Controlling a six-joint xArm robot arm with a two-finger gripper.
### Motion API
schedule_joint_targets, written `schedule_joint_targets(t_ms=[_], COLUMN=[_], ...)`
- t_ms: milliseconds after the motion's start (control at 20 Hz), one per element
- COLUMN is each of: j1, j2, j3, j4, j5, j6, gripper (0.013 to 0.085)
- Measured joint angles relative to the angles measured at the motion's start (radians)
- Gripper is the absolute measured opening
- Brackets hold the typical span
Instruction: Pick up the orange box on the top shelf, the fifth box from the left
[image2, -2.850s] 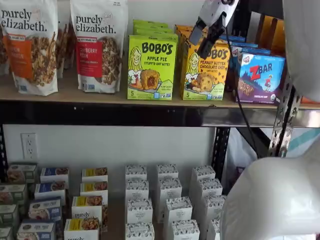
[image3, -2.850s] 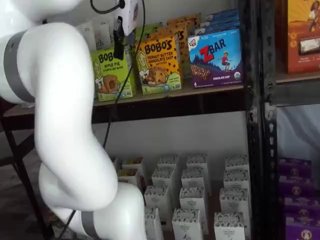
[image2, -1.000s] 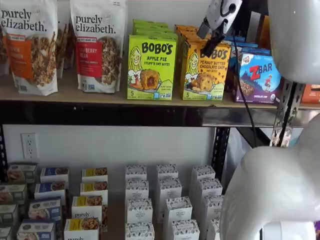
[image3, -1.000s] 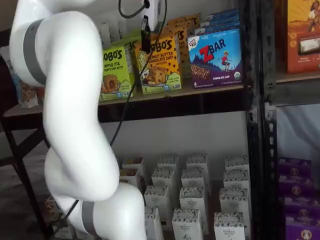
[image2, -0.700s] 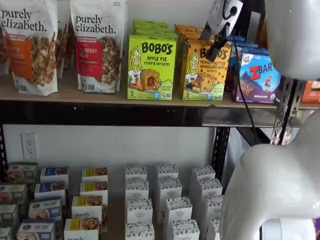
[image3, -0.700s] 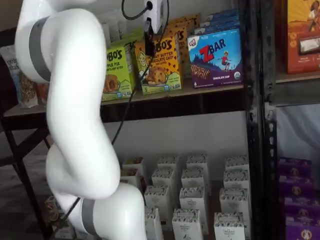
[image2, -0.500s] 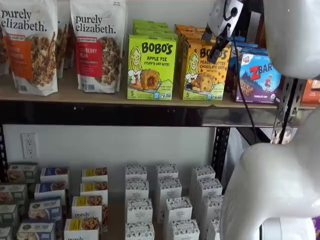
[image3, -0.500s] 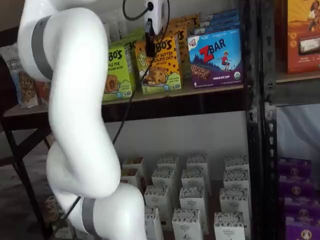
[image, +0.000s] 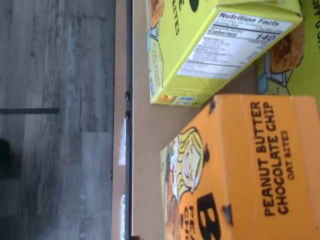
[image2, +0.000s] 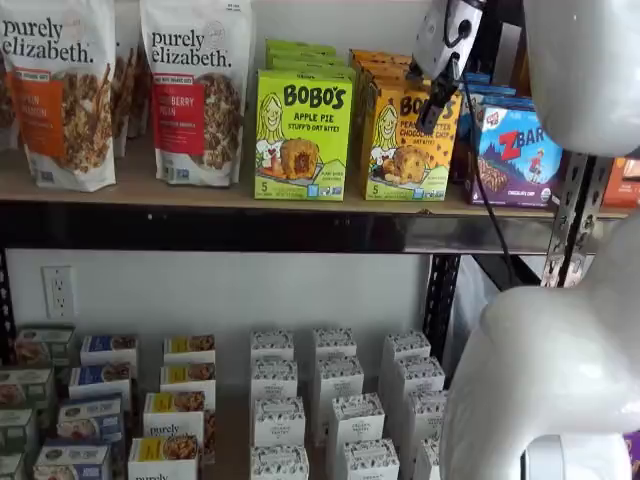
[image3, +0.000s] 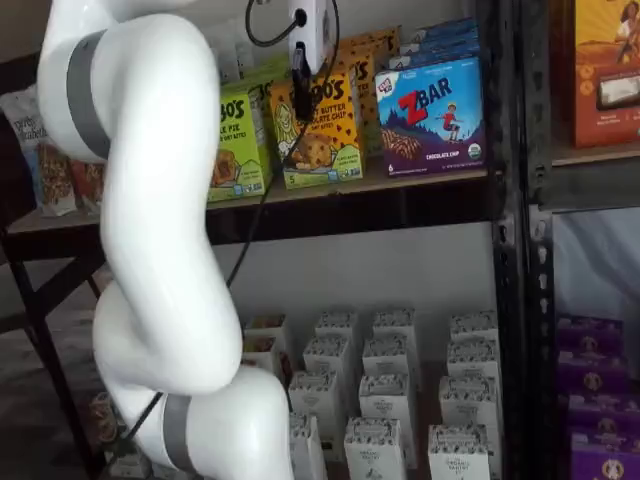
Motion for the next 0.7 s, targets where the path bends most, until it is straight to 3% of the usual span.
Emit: schedule_joint_targets(t_ms=[150,550,700], j1=[0.0,0.023,0.027], j2=[0.002,0.007,0.01], j3=[-0.002,-0.005,-0.007], j4=[0.003,-0.051,-0.052], j5=[-0.002,-0.007,-0.005], j6=[0.0,0.016,0.019], gripper=[0.085,0.085,0.077])
